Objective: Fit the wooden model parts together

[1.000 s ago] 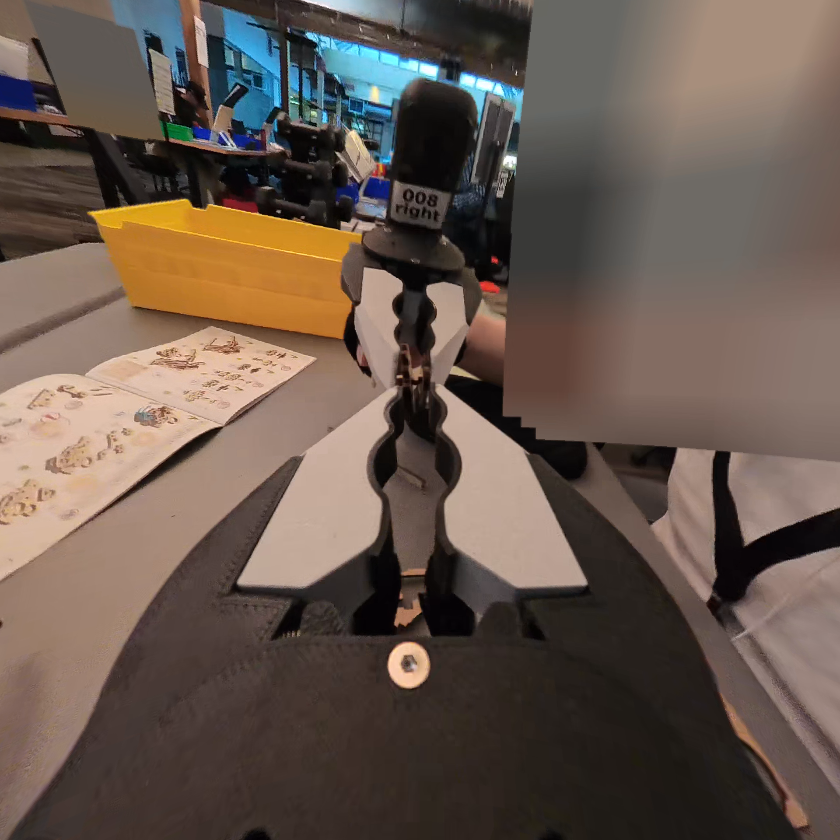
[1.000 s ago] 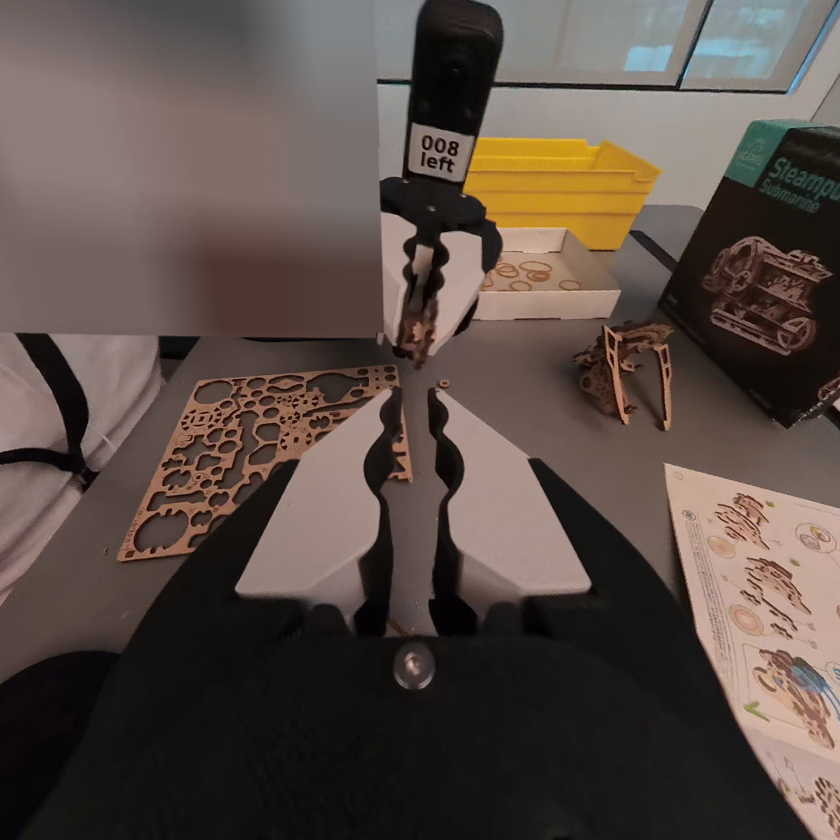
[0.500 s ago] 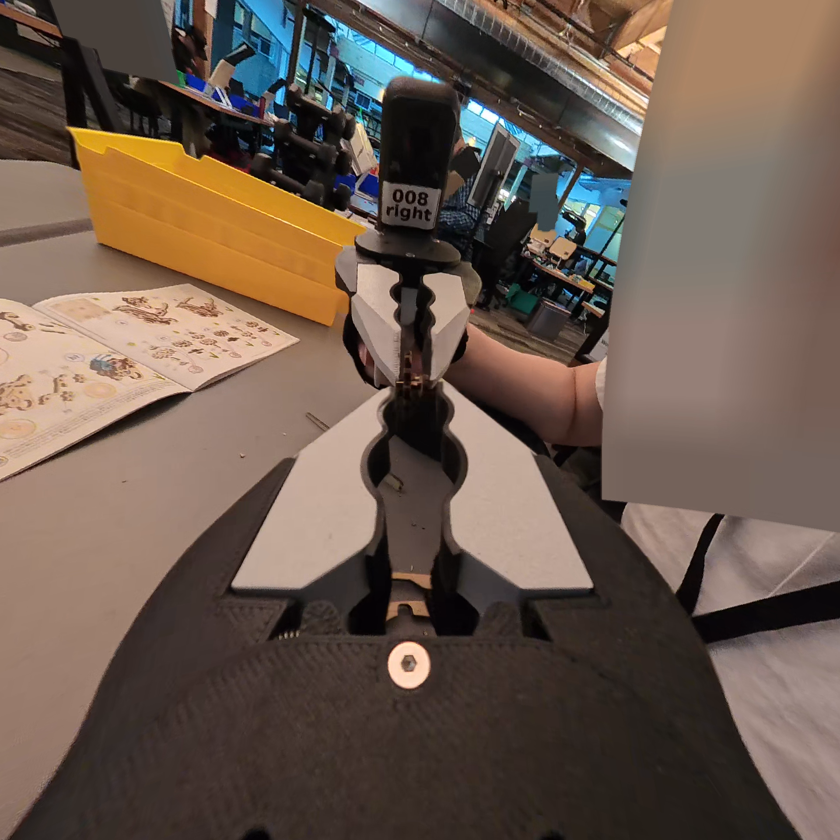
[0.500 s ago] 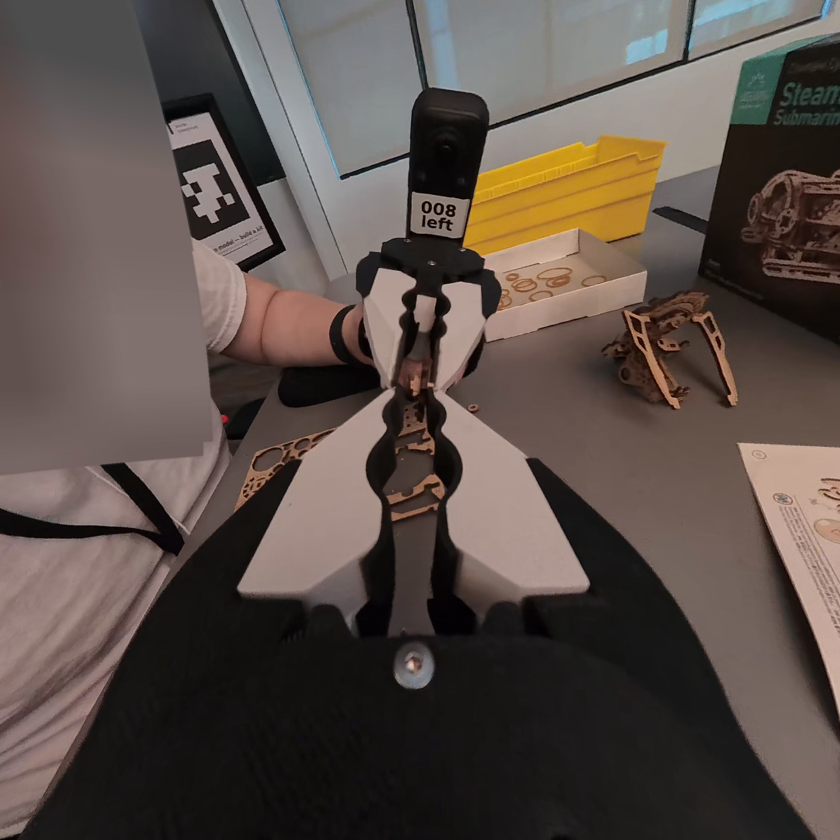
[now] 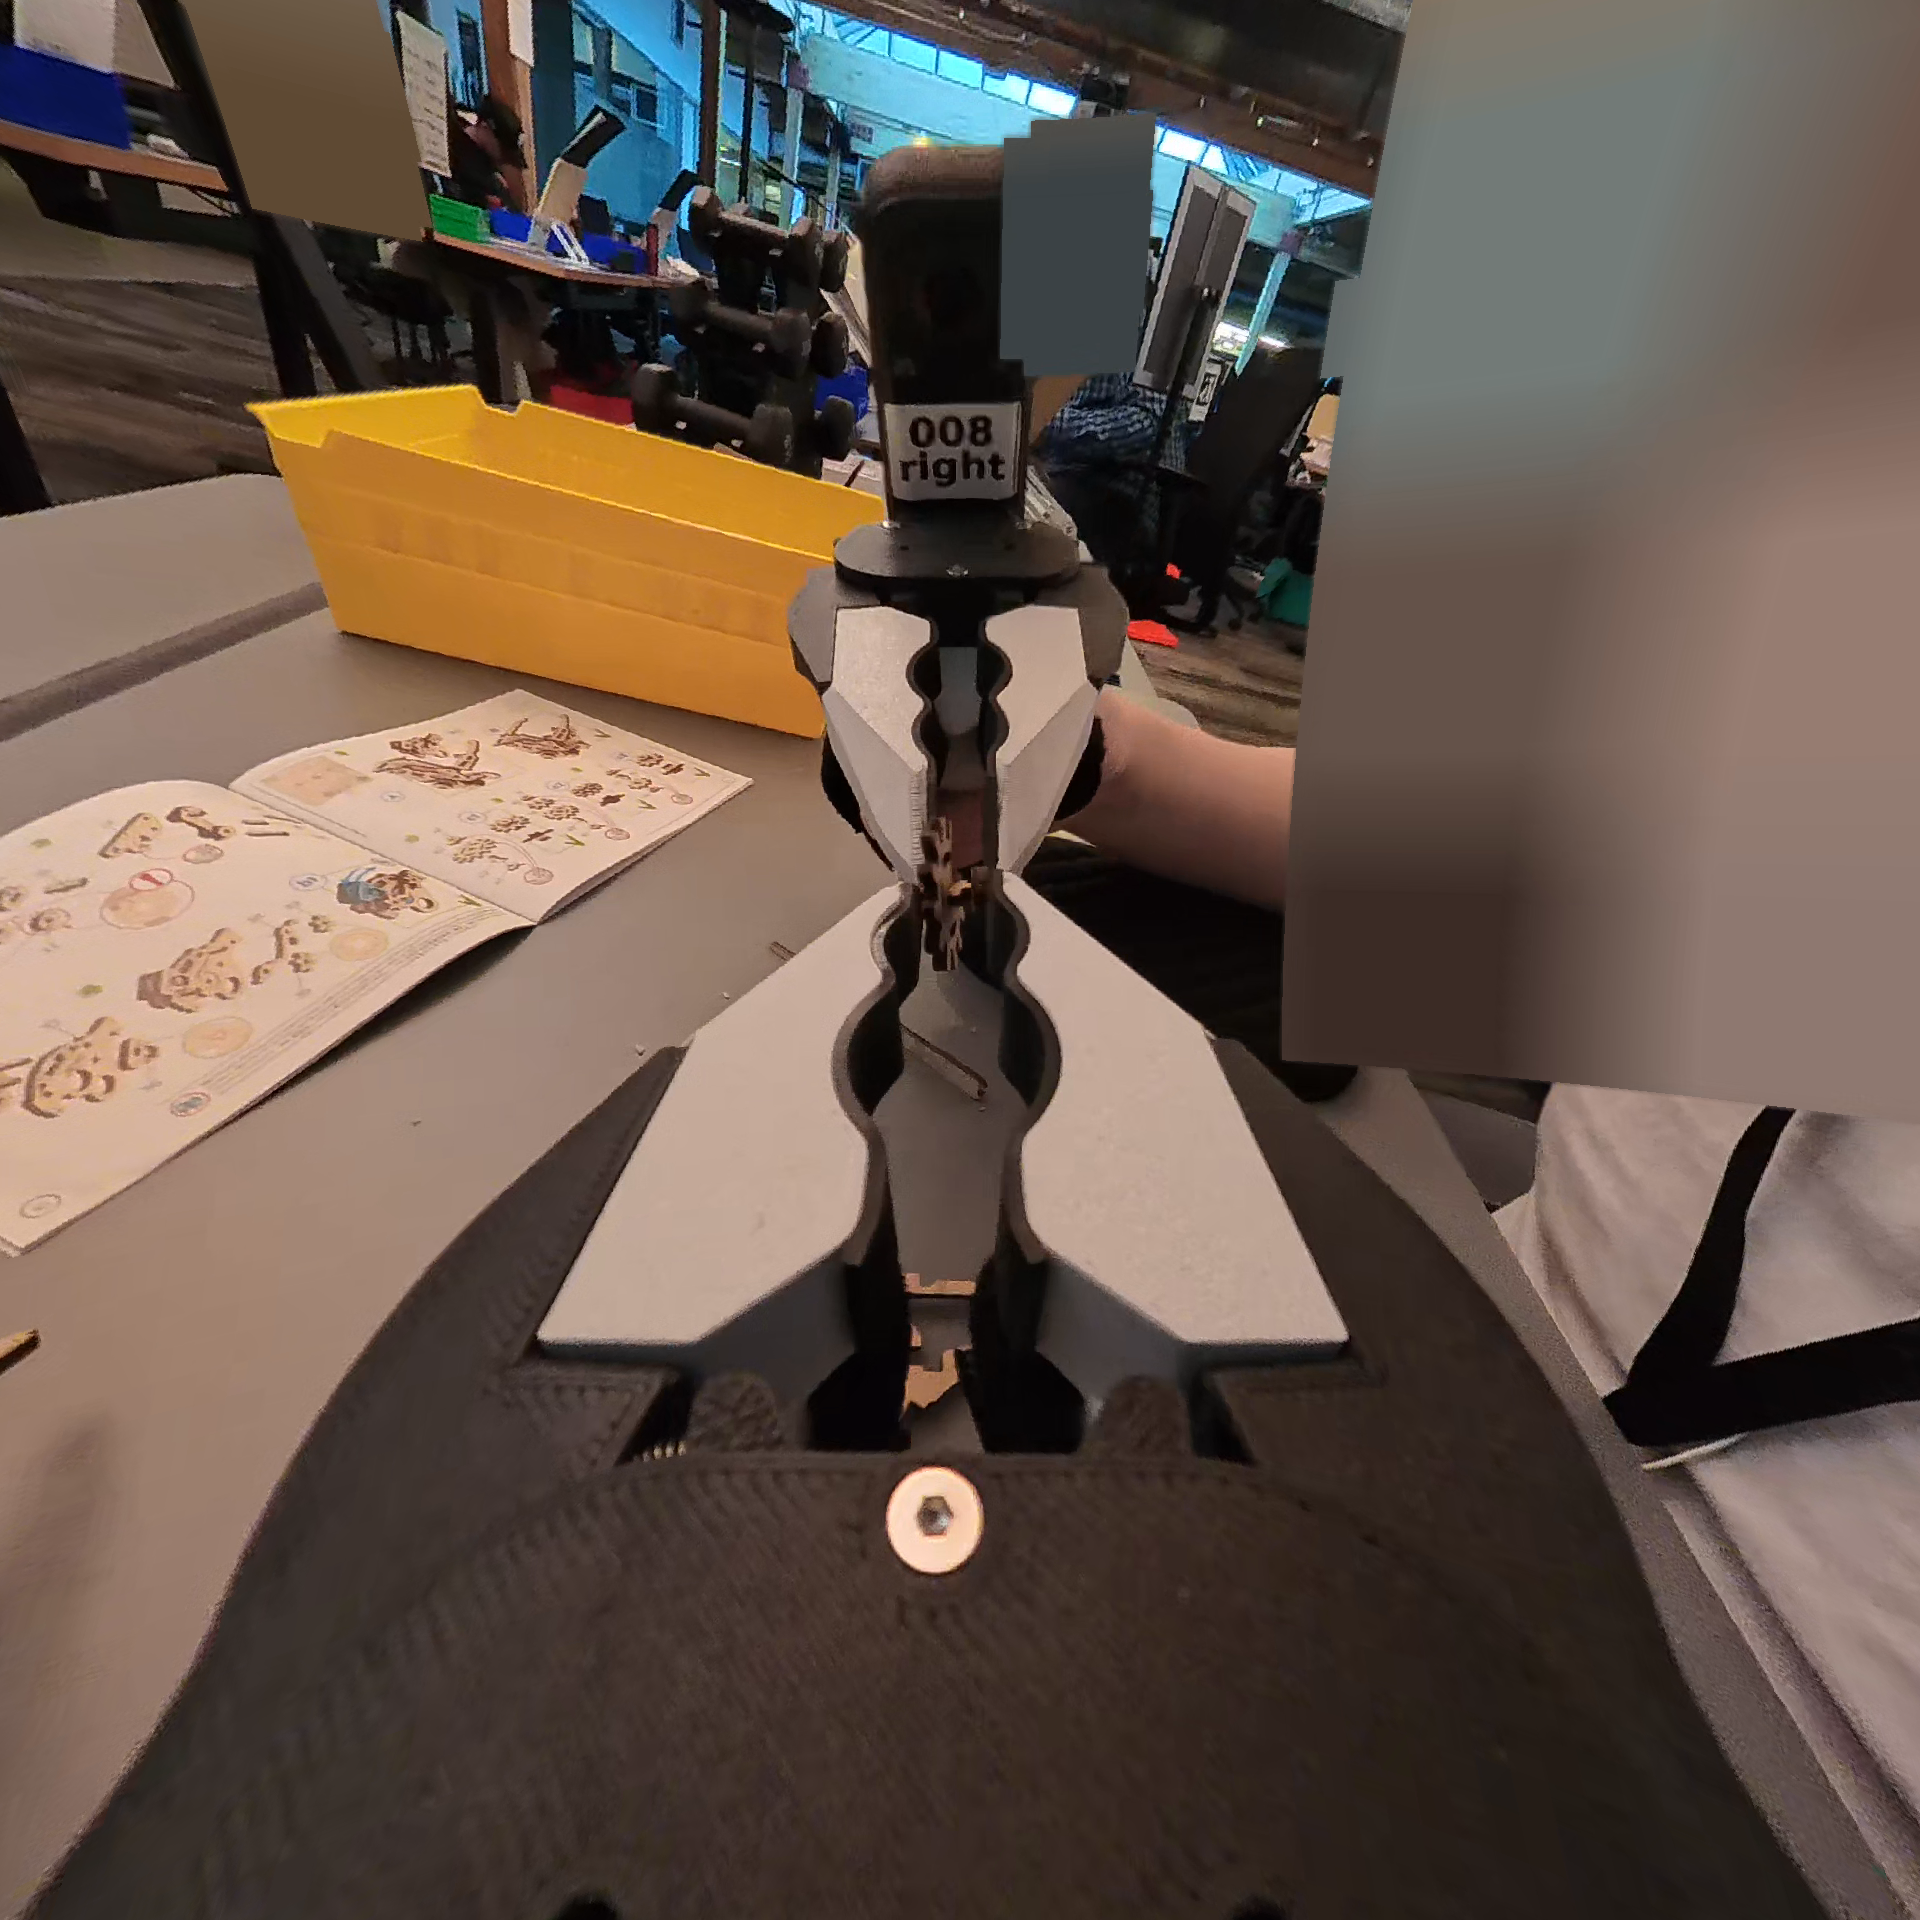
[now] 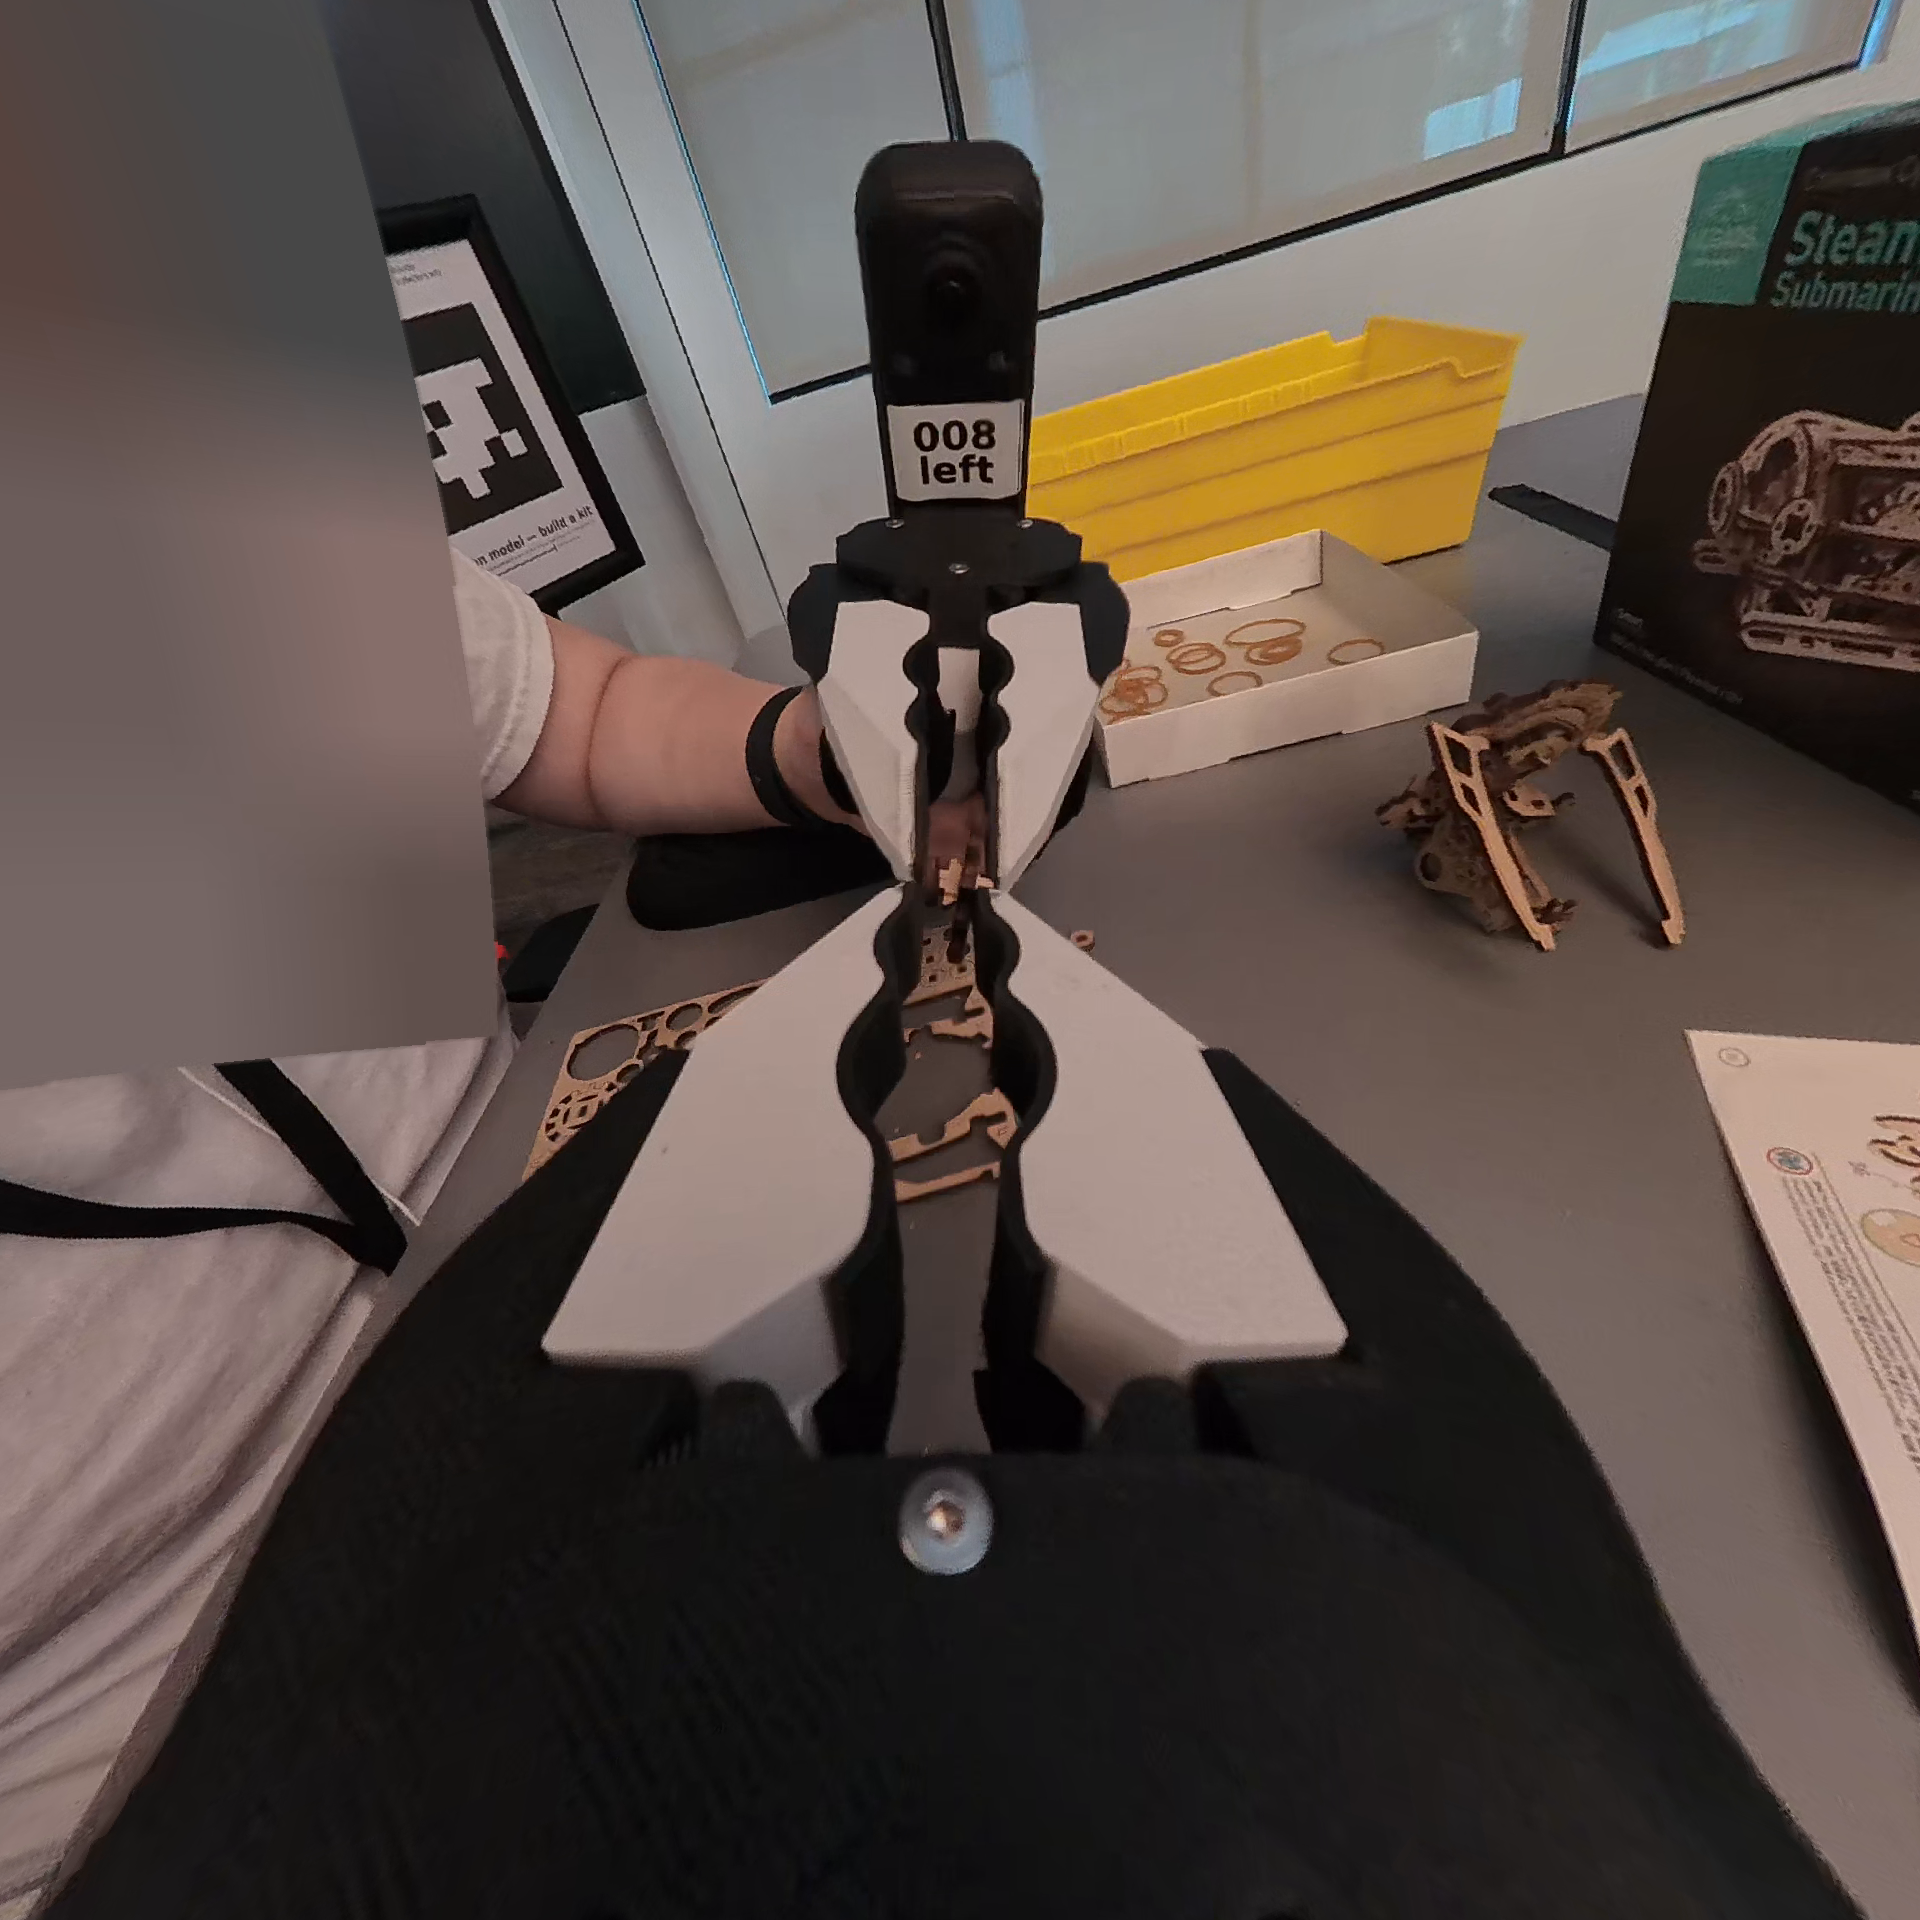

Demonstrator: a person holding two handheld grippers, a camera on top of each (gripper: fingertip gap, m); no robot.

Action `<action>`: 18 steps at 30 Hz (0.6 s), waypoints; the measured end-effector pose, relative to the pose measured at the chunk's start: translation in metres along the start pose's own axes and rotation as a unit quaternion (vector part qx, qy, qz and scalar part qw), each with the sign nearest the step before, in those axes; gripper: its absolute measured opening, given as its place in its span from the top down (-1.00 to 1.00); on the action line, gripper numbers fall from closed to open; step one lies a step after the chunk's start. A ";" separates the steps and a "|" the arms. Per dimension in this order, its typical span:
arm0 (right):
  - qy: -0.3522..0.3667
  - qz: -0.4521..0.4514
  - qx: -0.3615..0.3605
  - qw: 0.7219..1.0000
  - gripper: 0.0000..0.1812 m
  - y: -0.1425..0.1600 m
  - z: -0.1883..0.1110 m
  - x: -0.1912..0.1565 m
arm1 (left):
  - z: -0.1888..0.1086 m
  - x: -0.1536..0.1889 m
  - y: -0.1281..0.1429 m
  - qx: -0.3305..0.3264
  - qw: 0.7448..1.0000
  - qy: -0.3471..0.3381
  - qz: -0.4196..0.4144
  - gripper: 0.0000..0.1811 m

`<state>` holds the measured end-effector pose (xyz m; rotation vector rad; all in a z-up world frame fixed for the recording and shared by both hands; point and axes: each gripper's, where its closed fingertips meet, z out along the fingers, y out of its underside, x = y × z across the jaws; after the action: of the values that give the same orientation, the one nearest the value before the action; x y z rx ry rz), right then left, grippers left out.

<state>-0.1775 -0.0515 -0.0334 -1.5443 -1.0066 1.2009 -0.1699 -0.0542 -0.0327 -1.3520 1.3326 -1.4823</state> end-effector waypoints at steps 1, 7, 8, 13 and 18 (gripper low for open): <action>0.002 -0.005 0.002 1.000 0.93 -0.001 0.000 -0.001 | 0.000 0.001 -0.001 0.001 1.000 -0.002 0.001 0.90; -0.011 -0.013 0.004 1.000 0.93 -0.001 0.000 -0.004 | 0.000 0.004 0.000 -0.009 1.000 -0.011 0.027 0.90; -0.011 -0.016 0.002 1.000 0.92 0.000 0.000 -0.004 | 0.000 0.004 0.001 -0.011 1.000 -0.011 0.026 0.90; -0.008 -0.046 0.006 0.999 0.93 -0.002 -0.004 -0.004 | 0.004 0.004 -0.002 0.022 0.999 0.019 -0.030 0.87; -0.001 -0.054 0.041 0.998 0.92 -0.013 -0.010 -0.003 | 0.001 0.004 -0.003 0.033 0.997 0.040 -0.049 0.90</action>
<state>-0.1691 -0.0523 -0.0191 -1.4085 -1.0170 1.1550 -0.1695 -0.0573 -0.0285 -1.3445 1.2725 -1.6472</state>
